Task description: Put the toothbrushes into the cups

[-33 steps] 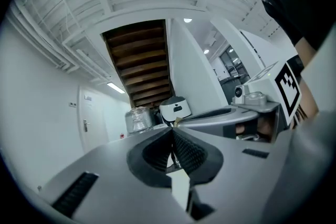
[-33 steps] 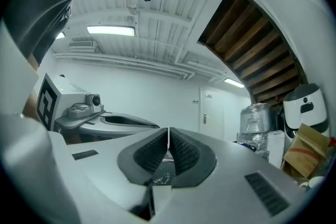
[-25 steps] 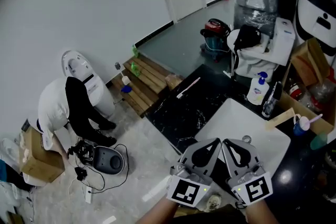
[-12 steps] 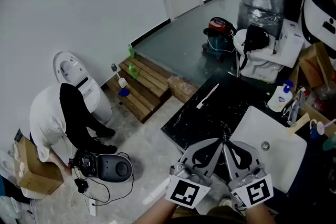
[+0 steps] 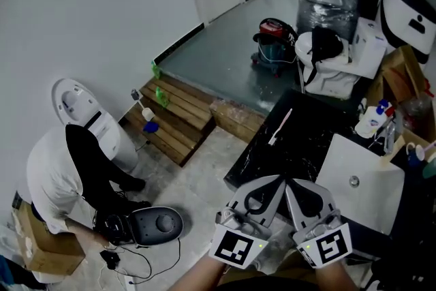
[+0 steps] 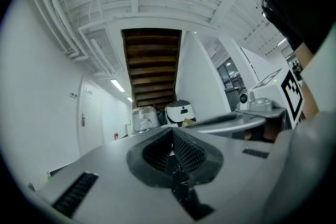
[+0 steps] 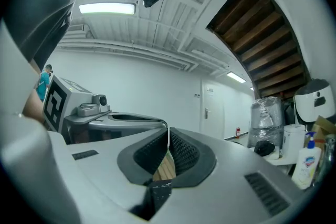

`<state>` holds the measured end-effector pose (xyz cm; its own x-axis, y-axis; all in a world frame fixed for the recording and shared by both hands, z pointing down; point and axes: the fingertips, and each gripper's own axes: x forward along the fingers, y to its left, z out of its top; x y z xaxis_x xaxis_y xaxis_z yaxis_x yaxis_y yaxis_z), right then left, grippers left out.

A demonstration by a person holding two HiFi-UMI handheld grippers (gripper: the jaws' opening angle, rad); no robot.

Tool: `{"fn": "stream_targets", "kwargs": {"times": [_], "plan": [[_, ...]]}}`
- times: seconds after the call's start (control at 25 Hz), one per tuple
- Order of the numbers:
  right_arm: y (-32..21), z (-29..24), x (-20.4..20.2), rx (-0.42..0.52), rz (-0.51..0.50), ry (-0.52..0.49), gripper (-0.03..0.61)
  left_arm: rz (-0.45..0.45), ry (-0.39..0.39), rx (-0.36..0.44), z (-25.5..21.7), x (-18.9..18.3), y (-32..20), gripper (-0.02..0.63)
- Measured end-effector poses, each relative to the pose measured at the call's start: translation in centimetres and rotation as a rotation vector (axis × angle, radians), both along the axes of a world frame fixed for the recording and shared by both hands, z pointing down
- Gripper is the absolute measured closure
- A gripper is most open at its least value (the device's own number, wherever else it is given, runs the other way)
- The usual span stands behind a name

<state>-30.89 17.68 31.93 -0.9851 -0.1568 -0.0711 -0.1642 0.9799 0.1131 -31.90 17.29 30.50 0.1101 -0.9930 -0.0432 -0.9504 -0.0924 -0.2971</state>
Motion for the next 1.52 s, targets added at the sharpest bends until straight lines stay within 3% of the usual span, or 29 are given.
{"fn": "stream_targets", "kwargs": {"times": [0.44, 1.28, 1.52], "plan": [[-1.7, 0.6, -2.0, -0.018, 0.016, 0.011, 0.543, 0.010, 0.007, -0.041, 1.3, -2.0, -1.7, 0.606], [-16.3, 0.5, -4.7, -0.078, -0.006, -0.089, 0.543, -0.085, -0.080, -0.118, 2.3, -7.2, -15.2, 0.606], [-19.1, 1.7, -4.5, -0.104, 0.057, -0.094, 0.543, -0.071, 0.015, -0.153, 4.3, -8.5, -18.5, 0.606]]}}
